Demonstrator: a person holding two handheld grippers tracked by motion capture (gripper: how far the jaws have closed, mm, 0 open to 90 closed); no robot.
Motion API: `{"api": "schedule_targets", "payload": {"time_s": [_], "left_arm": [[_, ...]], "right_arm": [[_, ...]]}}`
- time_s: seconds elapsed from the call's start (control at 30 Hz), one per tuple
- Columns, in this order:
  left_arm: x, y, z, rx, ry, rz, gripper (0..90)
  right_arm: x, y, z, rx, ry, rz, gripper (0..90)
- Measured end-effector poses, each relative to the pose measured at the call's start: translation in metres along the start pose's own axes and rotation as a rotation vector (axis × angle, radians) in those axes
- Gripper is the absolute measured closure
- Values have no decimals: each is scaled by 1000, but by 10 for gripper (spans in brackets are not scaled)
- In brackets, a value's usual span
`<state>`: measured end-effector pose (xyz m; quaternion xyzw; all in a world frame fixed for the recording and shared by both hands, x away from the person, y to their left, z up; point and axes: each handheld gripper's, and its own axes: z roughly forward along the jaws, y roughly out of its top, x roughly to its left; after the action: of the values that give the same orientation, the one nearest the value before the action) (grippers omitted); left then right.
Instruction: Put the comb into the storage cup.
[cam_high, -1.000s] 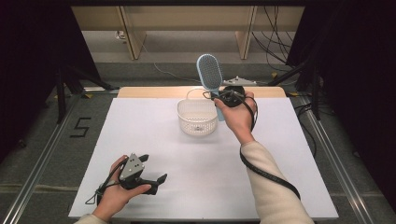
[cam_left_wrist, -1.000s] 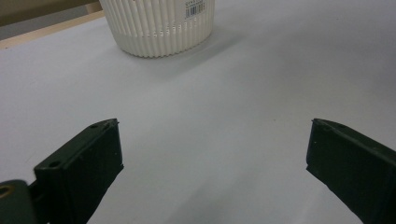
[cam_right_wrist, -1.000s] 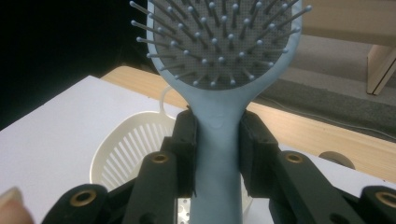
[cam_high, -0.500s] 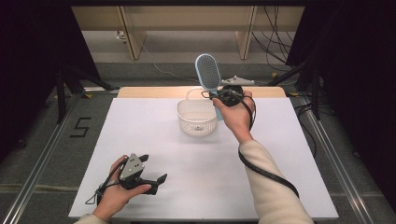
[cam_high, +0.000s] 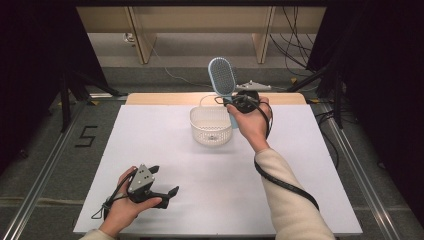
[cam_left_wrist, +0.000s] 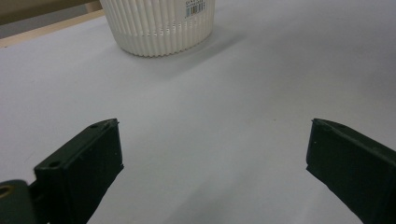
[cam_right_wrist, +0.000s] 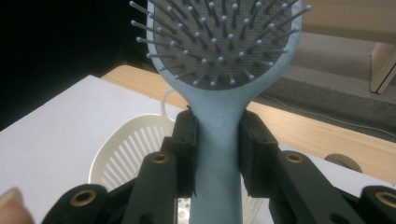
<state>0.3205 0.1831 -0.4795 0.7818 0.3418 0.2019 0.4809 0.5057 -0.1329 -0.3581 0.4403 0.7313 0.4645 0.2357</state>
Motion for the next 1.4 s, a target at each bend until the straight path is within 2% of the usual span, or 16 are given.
{"api": "schedule_targets", "payload": {"time_s": [1.4], "left_arm": [[0, 0, -1, 1, 3, 0, 30]], "right_arm": [[0, 0, 13, 0, 11, -7, 707]]}}
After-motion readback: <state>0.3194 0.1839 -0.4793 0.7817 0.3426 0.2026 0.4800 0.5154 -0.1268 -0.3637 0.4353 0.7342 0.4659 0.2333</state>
